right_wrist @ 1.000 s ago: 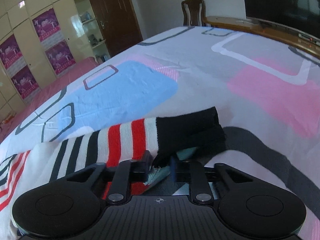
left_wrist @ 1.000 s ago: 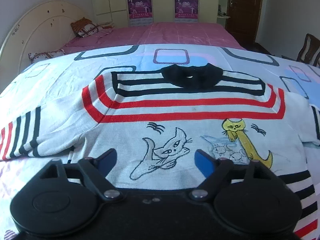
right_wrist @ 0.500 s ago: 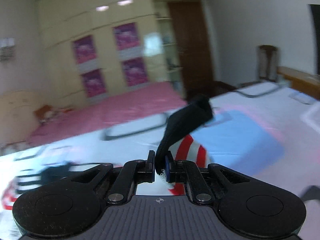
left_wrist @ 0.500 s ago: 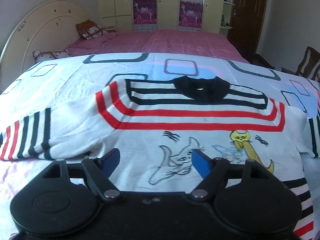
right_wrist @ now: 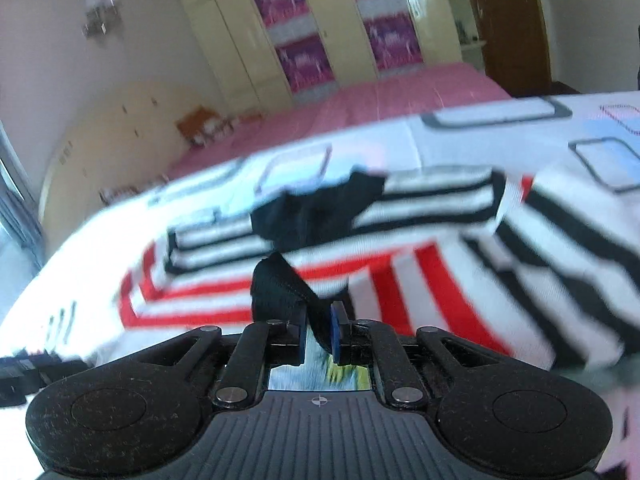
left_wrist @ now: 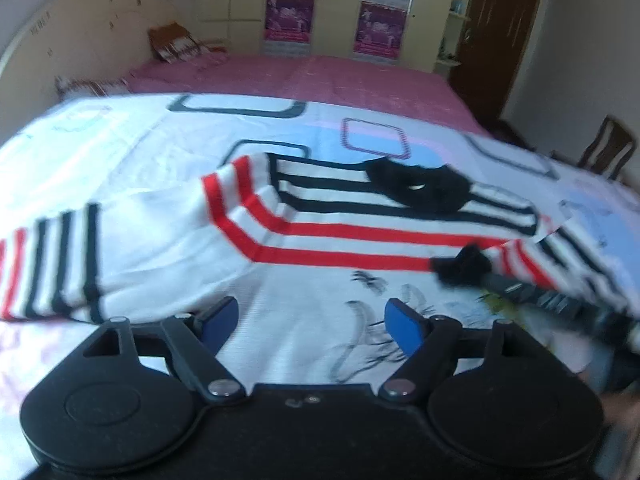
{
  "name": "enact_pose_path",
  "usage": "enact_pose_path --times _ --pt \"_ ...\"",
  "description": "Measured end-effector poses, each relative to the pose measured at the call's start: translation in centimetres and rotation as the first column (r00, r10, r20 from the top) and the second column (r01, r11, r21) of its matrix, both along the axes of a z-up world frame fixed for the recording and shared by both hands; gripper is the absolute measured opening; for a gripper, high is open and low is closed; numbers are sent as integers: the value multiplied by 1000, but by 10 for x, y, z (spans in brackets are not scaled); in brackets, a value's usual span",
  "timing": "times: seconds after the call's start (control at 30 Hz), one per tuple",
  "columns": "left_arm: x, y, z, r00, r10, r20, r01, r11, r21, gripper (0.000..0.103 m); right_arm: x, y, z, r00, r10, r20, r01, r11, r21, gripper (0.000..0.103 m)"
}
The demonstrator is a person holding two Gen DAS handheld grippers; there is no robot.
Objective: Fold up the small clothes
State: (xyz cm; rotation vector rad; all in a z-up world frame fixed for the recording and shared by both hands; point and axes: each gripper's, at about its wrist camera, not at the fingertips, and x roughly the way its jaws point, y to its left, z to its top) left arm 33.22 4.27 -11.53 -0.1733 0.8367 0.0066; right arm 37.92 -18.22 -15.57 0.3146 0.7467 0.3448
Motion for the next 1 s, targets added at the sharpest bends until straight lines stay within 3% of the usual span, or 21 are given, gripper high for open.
enact_pose_path --times 0.03,0.1,0.23,0.3,0.47,0.6,0.7,0.73,0.83,0.9,1.0 --pt "3 1 0 1000 -9 -3 9 999 -49 84 -3 2 1 1000 7 -2 -7 1000 16 67" --pt "10 -1 -2 1000 -27 -15 25 992 -125 85 -13 -1 5 999 11 30 -11 1000 11 76" --pt "28 -14 -11 995 -87 -40 72 954 -291 85 -25 -18 21 997 0 78 0 1000 -5 76" --pt "38 -26 -18 991 -127 -47 104 934 -341 83 -28 -26 25 995 -21 97 27 998 -61 76" --pt "60 -65 -39 968 -228 -100 177 912 -370 68 -51 -69 18 990 -96 107 116 974 -194 76" --pt "74 -80 -58 962 -226 -153 158 919 -362 63 -59 -101 5 981 -183 63 193 955 -223 76" --pt "78 -87 -66 968 -214 -129 159 925 -344 58 -63 -116 -3 973 -228 45 232 942 -242 76" --pt "80 -91 -67 969 -215 -120 165 929 -332 52 -63 -120 -5 970 -238 37 240 940 -244 76" --pt "84 -86 -67 971 -216 -97 173 927 -333 11 -63 -130 -12 964 -265 16 260 933 -248 76" --pt "86 -83 -68 973 -211 -98 166 925 -341 11 -59 -137 -17 959 -283 -7 274 935 -226 76" --pt "86 -78 -55 973 -223 -56 188 914 -360 9 -51 -140 -21 955 -295 -39 283 941 -186 50"
